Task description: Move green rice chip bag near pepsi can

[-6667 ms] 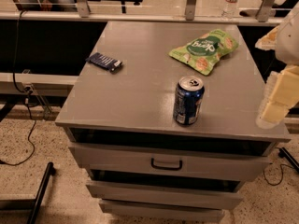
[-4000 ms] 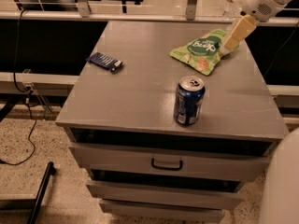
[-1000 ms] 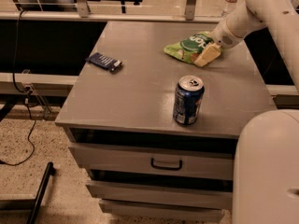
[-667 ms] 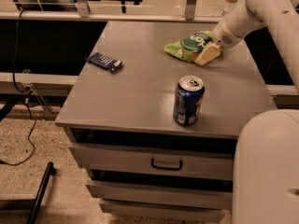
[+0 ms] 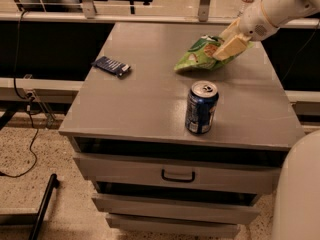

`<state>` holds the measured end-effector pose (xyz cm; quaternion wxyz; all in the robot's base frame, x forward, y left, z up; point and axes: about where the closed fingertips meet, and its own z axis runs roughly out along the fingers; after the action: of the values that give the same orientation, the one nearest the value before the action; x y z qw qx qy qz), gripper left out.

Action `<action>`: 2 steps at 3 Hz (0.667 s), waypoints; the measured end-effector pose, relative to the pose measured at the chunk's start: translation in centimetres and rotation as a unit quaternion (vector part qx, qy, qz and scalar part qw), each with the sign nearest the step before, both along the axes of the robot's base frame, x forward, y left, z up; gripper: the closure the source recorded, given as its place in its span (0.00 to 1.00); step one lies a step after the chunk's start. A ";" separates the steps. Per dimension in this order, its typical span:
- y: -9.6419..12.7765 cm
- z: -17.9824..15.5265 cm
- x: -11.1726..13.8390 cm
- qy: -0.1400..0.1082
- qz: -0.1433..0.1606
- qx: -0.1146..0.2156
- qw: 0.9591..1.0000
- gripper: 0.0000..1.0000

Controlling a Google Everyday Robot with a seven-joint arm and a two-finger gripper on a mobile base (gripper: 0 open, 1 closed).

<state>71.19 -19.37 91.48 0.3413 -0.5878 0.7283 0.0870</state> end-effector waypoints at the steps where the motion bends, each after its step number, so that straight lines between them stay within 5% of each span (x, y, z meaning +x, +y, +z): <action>1: -1.2 1.4 -2.1 -0.007 0.010 0.004 1.000 1.00; 2: -2.8 1.3 -4.3 0.001 0.012 0.005 1.000 1.00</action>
Offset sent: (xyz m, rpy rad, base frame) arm -0.0793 -0.0552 0.0128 0.0080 0.0232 0.0170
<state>66.91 -22.20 92.77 0.3424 -0.5943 0.7214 0.0953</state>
